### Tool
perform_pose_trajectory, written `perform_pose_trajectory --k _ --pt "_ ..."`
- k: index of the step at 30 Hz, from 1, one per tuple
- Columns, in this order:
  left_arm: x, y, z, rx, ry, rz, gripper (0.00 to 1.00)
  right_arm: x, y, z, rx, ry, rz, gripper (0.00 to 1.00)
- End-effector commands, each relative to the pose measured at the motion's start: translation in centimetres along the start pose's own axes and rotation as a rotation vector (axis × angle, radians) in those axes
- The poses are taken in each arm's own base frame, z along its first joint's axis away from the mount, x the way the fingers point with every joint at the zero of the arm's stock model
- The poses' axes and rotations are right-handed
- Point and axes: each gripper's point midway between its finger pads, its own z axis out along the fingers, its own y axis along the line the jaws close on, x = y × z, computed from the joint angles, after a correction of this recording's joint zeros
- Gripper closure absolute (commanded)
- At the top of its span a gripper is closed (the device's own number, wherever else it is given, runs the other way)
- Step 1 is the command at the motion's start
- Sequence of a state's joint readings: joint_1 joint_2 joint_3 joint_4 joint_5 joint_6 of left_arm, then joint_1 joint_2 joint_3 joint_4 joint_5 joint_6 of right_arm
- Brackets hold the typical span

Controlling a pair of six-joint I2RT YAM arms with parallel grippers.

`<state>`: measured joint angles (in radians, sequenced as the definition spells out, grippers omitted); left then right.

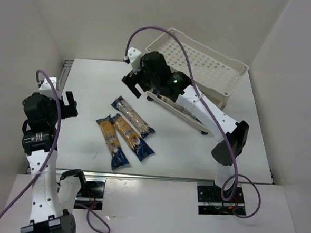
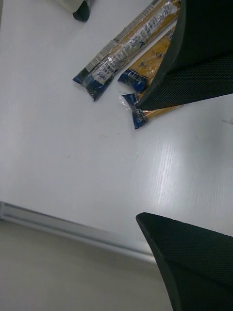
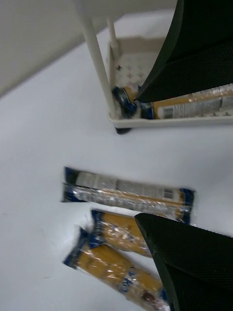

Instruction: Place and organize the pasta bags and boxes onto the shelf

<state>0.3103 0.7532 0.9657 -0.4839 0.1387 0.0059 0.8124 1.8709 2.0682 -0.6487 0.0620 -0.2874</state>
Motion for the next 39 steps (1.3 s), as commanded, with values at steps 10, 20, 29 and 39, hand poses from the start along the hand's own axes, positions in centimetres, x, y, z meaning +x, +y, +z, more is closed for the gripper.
perform_pose_trajectory --k 10,20,29,39 --pt "3.0 1.4 0.9 -0.023 0.046 -0.238 0.07 14.1 8.1 8.5 -0.120 0.355 0.029 0.01" --pt "3.2 1.7 1.0 -0.031 0.035 -0.242 0.07 23.4 10.2 12.9 -0.125 0.540 0.007 0.01" --pt "3.3 2.0 0.9 -0.041 0.034 -0.245 0.07 27.9 11.5 14.5 -0.131 0.626 0.022 0.46" --pt "3.0 2.1 0.2 -0.051 0.000 -0.237 0.07 17.4 9.4 9.1 -0.192 0.420 -0.035 1.00"
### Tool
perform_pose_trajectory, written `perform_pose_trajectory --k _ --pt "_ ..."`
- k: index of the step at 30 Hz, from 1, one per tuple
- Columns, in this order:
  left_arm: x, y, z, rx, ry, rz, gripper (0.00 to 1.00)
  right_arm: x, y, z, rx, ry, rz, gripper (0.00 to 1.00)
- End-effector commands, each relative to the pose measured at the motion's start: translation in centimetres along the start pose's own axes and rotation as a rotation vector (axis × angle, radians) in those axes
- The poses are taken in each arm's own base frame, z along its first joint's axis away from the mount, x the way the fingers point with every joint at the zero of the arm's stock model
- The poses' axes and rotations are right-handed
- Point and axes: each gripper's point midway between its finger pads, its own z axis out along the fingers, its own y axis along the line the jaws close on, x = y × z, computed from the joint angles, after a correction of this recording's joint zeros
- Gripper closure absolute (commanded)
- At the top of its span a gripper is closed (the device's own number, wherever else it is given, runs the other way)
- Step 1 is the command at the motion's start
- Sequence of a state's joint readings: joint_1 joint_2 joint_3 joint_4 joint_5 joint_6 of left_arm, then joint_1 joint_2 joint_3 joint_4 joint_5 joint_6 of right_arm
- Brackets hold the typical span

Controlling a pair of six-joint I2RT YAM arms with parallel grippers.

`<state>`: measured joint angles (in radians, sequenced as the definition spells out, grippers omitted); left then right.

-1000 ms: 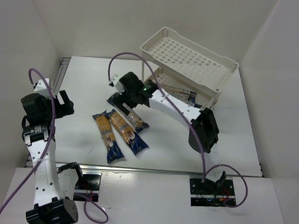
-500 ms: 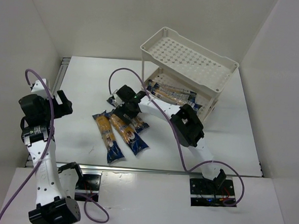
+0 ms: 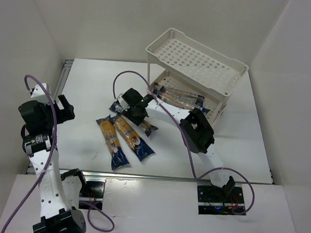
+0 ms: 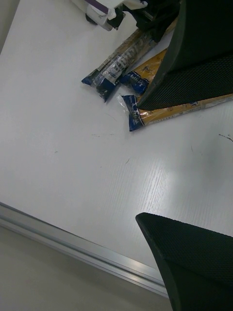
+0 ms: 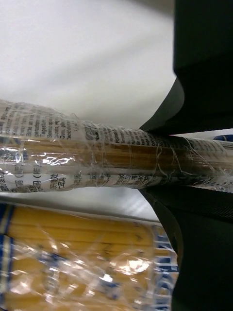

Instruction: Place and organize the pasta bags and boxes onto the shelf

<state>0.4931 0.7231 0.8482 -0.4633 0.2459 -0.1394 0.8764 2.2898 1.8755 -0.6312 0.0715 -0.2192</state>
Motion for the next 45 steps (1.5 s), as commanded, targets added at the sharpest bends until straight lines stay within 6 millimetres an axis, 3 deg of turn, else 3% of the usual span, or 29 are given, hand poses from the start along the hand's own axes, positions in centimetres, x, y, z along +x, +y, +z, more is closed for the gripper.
perform_pose_trajectory --k 1,4,9,14,18,21,24,27,32,34,35,36,38,39,42,43,45 --pt "-1.1 -0.5 -0.4 0.019 -0.057 -0.012 0.07 -5.9 -1.1 -8.8 -0.006 -0.199 -0.042 1.00" --pt "-1.3 -0.5 -0.3 0.020 -0.066 -0.009 0.07 -9.8 -2.1 -15.0 0.017 -0.348 -0.047 1.00" --pt "-1.9 -0.6 -0.8 0.022 -0.094 -0.001 0.07 -11.8 -2.8 -20.6 0.055 -0.449 -0.053 1.00" --pt "-1.9 -0.3 -0.8 0.002 -0.096 -0.002 0.07 -14.3 -4.2 -27.9 0.138 -0.597 -0.042 1.00" --pt "-1.9 -0.3 -0.8 0.002 -0.096 -0.002 0.07 -14.6 -4.2 -30.7 0.152 -0.651 -0.040 1.00" --pt "-2.0 0.3 -0.8 -0.016 -0.099 -0.008 0.07 -16.3 -4.7 -35.0 0.183 -0.758 -0.015 1.00" --pt "-2.0 0.5 -0.9 -0.025 -0.101 -0.011 0.07 -18.6 -6.5 -43.4 0.286 -0.939 -0.010 1.00" --pt "-2.1 1.0 -0.9 -0.044 -0.104 -0.018 0.07 -19.0 -8.2 -48.1 0.381 -1.038 0.009 1.00" --pt "-2.1 1.5 -1.0 -0.061 -0.107 -0.024 0.07 -17.2 -11.9 -54.4 0.641 -1.089 0.008 1.00" --pt "-2.0 1.6 -0.8 -0.061 -0.098 -0.027 0.07 -16.4 -13.7 -54.9 0.718 -1.070 -0.010 1.00" --pt "-2.0 1.4 -0.8 -0.052 -0.098 -0.026 0.07 -14.9 -16.0 -56.0 0.795 -1.045 -0.017 1.00" --pt "-2.0 1.4 -0.8 -0.052 -0.098 -0.026 0.07 -14.3 -17.3 -54.7 0.828 -1.001 -0.027 1.00" --pt "-2.0 1.4 -0.8 -0.052 -0.098 -0.026 0.07 -11.8 -21.0 -54.4 0.910 -0.921 -0.051 1.00" --pt "-1.8 1.3 -0.6 -0.041 -0.088 -0.029 0.07 -10.8 -22.1 -52.4 0.909 -0.860 -0.069 1.00" --pt "-1.4 0.9 0.2 -0.004 -0.052 -0.039 0.07 -8.4 -25.0 -49.9 0.908 -0.780 -0.093 1.00" --pt "-1.4 0.7 0.6 0.013 -0.039 -0.043 0.07 -7.9 -25.2 -49.6 0.902 -0.769 -0.109 1.00" --pt "-1.2 -0.1 1.8 0.052 0.023 -0.049 0.07 -6.9 -25.6 -47.3 0.894 -0.710 -0.130 1.00"
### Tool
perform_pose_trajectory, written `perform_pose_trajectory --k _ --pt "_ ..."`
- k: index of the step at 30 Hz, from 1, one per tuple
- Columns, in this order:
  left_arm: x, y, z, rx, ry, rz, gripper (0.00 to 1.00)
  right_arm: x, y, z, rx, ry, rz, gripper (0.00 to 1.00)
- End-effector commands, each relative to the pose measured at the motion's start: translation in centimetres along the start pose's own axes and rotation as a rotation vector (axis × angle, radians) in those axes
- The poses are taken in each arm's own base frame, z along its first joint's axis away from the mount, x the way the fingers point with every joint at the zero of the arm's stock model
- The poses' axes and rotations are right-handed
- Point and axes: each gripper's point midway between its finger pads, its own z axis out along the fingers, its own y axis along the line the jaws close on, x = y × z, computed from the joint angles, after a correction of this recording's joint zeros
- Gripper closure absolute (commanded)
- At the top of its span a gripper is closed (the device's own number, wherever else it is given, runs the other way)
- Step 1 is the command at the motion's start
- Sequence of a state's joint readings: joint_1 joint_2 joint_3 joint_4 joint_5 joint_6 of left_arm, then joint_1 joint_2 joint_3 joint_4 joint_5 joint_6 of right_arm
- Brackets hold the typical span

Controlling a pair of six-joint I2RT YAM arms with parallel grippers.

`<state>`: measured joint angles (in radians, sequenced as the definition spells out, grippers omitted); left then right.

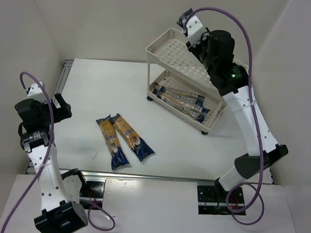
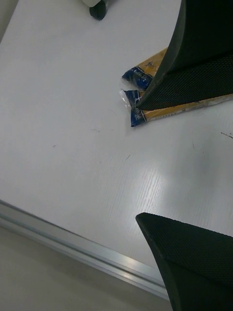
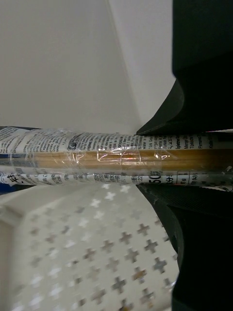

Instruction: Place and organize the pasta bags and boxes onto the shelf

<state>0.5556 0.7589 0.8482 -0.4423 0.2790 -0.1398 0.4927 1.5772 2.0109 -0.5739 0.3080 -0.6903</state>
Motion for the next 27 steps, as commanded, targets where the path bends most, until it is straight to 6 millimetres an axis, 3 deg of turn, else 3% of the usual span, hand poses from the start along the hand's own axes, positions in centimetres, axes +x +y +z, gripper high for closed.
perform_pose_trajectory --k 1,2,3,5,6,8,9,12,17,18,20,21,23,24,25,27 --pt "-1.0 -1.8 1.5 0.089 0.042 -0.006 0.07 -3.5 -2.0 -1.0 0.057 -0.180 -0.034 1.00" --pt "-0.6 -2.1 1.8 0.102 0.082 0.005 0.07 -3.4 -1.8 -0.8 0.057 -0.180 -0.034 1.00" --pt "-1.3 -3.1 2.5 0.136 0.110 0.025 0.07 -2.8 -2.0 -0.6 0.061 -0.165 -0.036 0.91" --pt "-1.4 -4.1 2.9 0.153 0.161 0.049 0.07 -2.6 -2.5 -0.1 0.086 -0.163 -0.043 0.71" --pt "-1.2 -4.6 3.7 0.172 0.193 0.066 0.07 -1.7 -2.5 0.7 0.099 -0.133 -0.045 0.59" --pt "-2.2 -6.5 4.1 0.219 0.195 0.109 0.06 -1.0 -3.0 1.3 0.126 -0.108 -0.053 0.44" --pt "-1.8 -7.0 4.8 0.234 0.218 0.122 0.06 -0.5 -3.4 1.8 0.143 -0.095 -0.051 0.24" --pt "-0.7 -8.1 5.5 0.265 0.258 0.134 0.06 -0.3 -3.8 2.1 0.172 -0.082 -0.054 0.03" --pt "0.5 -8.4 6.3 0.265 0.284 0.146 0.05 -3.2 -6.9 0.0 0.245 -0.155 0.016 0.00" --pt "0.6 -8.9 6.3 0.280 0.285 0.164 0.05 -5.7 -6.8 -1.0 0.227 -0.215 0.066 0.00" --pt "1.2 -9.0 6.4 0.264 0.307 0.167 0.05 -8.1 -5.4 -2.4 0.189 -0.260 0.090 0.00" --pt "1.6 -9.8 6.4 0.281 0.323 0.161 0.05 -10.1 -2.6 -3.0 0.144 -0.291 0.098 0.00" --pt "3.7 -10.2 6.6 0.286 0.394 0.096 0.05 -11.9 0.8 -3.4 0.080 -0.308 0.094 0.00" --pt "6.1 -10.6 6.8 0.303 0.470 0.052 0.01 -13.1 2.4 -4.0 0.035 -0.327 0.118 0.00" --pt "7.4 -11.1 6.7 0.318 0.518 -0.001 0.01 -14.4 7.1 -3.9 -0.086 -0.338 0.168 0.00" --pt "10.1 -12.5 6.5 0.358 0.624 -0.155 0.00 -13.2 13.4 -3.9 -0.267 -0.267 0.189 0.00"
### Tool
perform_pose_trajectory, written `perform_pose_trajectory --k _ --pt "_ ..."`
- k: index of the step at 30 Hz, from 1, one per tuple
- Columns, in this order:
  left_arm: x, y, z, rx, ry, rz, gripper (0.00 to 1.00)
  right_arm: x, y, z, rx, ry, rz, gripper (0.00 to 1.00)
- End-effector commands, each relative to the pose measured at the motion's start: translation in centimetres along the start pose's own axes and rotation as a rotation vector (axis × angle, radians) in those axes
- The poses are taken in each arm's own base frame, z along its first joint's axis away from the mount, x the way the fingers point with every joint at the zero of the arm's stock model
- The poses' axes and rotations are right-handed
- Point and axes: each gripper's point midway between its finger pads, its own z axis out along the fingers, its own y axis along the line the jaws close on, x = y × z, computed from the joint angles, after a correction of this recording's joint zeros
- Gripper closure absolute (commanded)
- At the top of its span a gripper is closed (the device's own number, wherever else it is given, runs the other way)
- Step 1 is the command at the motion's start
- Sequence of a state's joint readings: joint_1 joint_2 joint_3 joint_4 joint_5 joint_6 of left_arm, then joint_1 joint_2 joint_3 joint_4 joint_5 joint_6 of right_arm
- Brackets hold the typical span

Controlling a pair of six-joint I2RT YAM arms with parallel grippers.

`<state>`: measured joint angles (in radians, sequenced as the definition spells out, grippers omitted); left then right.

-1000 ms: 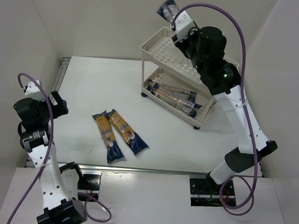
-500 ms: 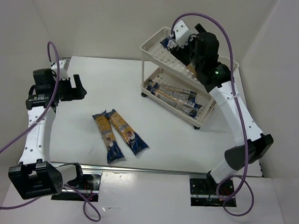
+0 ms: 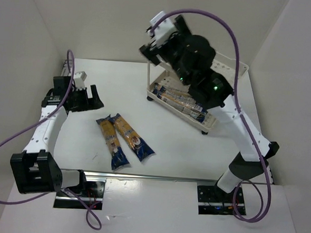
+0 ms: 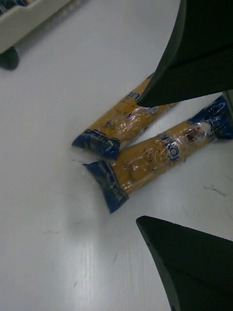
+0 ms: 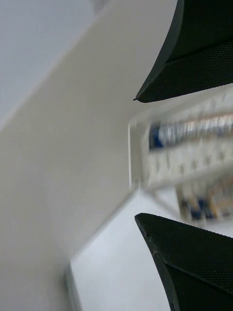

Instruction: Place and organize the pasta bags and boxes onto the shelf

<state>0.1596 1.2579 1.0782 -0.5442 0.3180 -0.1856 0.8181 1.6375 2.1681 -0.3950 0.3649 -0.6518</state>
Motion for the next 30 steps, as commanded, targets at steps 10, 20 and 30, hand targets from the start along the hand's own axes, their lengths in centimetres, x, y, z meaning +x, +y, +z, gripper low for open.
perform_pose_trajectory --k 10,20,30 --pt "5.8 2.4 2.0 -0.118 0.128 -0.466 0.00 21.3 31.6 -6.4 -0.829 0.629 0.335 0.00" --pt "8.0 3.0 0.3 -0.147 0.069 -0.478 0.00 29.4 39.7 -5.2 -0.785 0.755 0.282 0.00" --pt "8.0 3.7 0.0 -0.128 0.034 -0.523 0.00 33.5 43.4 -9.0 -0.826 0.865 0.234 0.00"
